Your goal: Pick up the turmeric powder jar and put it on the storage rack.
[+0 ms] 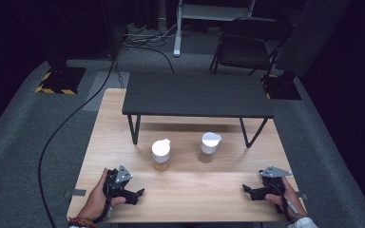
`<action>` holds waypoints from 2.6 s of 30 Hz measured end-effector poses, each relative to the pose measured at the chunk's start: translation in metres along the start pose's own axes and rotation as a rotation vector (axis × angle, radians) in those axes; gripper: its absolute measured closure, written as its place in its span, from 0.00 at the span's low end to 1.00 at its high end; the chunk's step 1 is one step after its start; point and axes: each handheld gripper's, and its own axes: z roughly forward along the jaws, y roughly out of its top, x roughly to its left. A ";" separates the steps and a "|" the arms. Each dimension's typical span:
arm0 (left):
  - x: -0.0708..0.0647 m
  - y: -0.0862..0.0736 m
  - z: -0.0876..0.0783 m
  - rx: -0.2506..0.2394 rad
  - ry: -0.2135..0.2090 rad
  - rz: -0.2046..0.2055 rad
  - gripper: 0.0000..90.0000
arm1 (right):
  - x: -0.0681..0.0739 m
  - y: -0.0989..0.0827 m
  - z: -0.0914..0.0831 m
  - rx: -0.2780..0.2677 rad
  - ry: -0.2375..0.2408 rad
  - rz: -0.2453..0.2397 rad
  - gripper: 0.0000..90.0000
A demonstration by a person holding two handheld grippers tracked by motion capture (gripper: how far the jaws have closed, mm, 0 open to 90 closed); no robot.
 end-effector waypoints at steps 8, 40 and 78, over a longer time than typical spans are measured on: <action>0.000 0.000 0.000 0.000 0.000 0.000 0.00 | 0.001 0.000 0.000 0.000 -0.004 0.002 0.00; -0.015 0.001 -0.007 -0.040 0.048 0.030 0.02 | 0.001 0.000 0.000 0.000 -0.004 0.003 0.00; -0.025 -0.006 -0.034 -0.186 0.092 0.039 0.01 | 0.001 0.000 0.000 0.000 -0.003 0.003 0.00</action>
